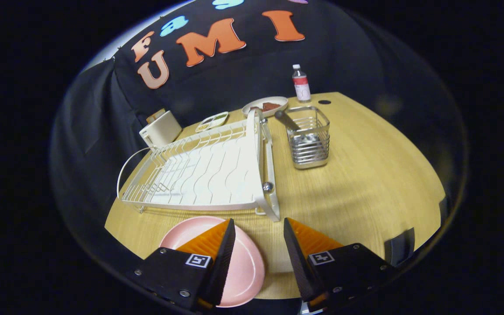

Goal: Take the plate from the dish rack, then take the spoon from the basket and place it into the plate.

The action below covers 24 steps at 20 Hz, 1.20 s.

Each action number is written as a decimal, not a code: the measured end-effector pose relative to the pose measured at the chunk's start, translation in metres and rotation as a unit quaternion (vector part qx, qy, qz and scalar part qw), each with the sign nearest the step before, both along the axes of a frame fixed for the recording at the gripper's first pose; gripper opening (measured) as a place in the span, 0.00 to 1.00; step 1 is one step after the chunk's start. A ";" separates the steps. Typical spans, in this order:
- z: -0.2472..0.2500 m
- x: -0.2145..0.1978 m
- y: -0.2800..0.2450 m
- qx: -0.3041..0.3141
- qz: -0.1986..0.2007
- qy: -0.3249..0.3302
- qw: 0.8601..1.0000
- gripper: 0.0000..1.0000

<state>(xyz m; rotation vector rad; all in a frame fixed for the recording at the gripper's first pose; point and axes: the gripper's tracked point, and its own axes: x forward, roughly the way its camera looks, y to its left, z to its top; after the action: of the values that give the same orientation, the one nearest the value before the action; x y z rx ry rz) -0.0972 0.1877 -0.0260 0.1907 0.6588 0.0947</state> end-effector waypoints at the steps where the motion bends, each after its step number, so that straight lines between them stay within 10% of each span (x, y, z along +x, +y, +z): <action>1: 0.012 0.009 -0.007 -0.008 -0.011 -0.026 1.000 0.69; 14: 0.037 0.120 -0.043 -0.119 -0.049 -0.150 0.980 0.64; 24: 0.048 0.148 -0.057 -0.140 -0.066 -0.210 0.965 0.22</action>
<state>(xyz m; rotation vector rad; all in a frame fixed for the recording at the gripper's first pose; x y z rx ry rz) 0.0504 0.1312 0.0223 -0.0600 0.2291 -0.0850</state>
